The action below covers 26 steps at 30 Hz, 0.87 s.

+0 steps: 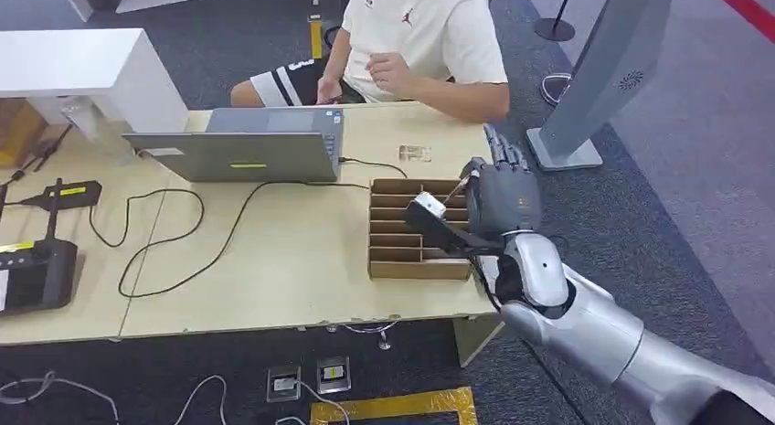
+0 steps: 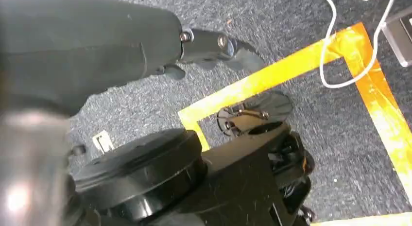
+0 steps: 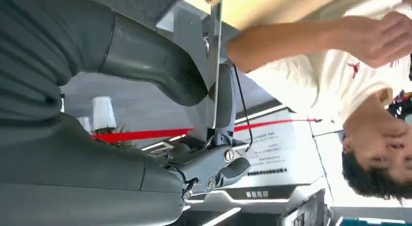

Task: Pass the card to the sensor for recognition and then transmit it.

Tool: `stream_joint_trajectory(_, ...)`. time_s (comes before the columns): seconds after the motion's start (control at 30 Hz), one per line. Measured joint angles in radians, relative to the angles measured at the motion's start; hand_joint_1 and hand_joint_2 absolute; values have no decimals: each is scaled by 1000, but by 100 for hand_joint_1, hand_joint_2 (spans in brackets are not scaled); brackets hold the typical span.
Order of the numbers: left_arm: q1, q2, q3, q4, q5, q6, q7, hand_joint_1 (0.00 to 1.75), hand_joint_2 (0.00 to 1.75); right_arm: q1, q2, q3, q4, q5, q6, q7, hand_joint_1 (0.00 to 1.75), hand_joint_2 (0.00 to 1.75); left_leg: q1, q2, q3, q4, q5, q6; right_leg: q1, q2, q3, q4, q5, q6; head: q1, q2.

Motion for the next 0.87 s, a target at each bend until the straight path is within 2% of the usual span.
stream_joint_trajectory(0.07, -4, 0, 0, 0, -6, 0, 16, 0, 175, -17, -10, -9, -15, 0, 41, 0, 175, 175, 0, 0, 0, 0, 0, 0, 0, 0, 0, 0, 0, 0, 0, 0)
stream_joint_trajectory(0.23, -14, 1, -3, 0, 14, 0, 51, 0, 175, -53, -14, 5, -16, -72, 203, -8, 175, 175, 0, 0, -1, 0, 0, 0, 0, -1, 0, 0, 0, 0, 0, 0)
stream_joint_trajectory(0.37, -21, 1, -5, 0, 42, 0, 51, 0, 175, -93, 16, 41, 21, -95, 252, -14, 175, 175, 0, 0, -1, 0, 0, 0, 0, -1, 0, 1, 0, 0, 0, 0)
stream_joint_trajectory(0.6, -23, 2, -19, 0, 53, 0, 50, 0, 175, -167, 72, 113, 99, -75, 294, -14, 175, 175, 1, 0, -1, 0, 0, 0, 1, -1, 0, 1, 0, 0, 0, 0)
stream_joint_trajectory(0.87, -22, 1, -24, 0, 64, 0, 31, 0, 175, -242, 135, 168, 208, -56, 284, -18, 175, 175, 1, 0, -1, 0, 0, 0, 1, -1, 0, 1, 0, 0, 0, 0)
